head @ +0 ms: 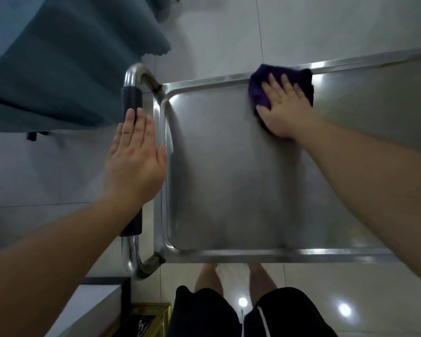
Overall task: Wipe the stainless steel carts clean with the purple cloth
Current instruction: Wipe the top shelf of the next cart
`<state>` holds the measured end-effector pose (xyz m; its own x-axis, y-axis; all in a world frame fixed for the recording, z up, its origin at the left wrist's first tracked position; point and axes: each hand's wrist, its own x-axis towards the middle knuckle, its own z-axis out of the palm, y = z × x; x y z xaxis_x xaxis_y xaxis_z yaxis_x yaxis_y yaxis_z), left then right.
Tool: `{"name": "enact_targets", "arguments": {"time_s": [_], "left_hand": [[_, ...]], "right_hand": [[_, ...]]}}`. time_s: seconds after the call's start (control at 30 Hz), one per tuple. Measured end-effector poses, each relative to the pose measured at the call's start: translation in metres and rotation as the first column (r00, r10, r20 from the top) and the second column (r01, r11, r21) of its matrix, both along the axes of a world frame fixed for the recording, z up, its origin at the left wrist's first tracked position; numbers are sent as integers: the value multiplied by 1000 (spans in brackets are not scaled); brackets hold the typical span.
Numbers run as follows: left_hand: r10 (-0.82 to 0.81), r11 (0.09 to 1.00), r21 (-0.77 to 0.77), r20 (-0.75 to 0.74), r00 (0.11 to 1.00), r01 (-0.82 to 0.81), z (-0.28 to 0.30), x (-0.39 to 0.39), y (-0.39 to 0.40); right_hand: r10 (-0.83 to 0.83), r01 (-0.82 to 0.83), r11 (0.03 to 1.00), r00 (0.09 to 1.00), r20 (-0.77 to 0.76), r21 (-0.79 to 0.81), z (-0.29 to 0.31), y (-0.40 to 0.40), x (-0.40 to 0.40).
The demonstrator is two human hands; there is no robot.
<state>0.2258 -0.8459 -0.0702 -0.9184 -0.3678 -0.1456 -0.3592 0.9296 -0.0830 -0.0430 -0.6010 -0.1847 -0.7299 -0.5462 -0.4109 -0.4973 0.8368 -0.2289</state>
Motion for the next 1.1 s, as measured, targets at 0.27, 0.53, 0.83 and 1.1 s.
{"name": "enact_targets", "arguments": {"time_s": [0.27, 0.53, 0.83, 1.1], "left_hand": [[-5, 1000, 21, -6, 1000, 5, -3, -1, 0], [-4, 1000, 21, -29, 1000, 5, -7, 0, -4], [-4, 1000, 11, -43, 999, 5, -10, 2, -7], [-15, 1000, 14, -53, 998, 15, -10, 4, -6]], "right_hand": [[46, -46, 999, 999, -4, -23, 10, 31, 43], [120, -121, 993, 991, -55, -17, 10, 204, 244], [48, -53, 996, 997, -58, -78, 10, 185, 167], [-68, 70, 995, 997, -32, 73, 4, 70, -47]]}}
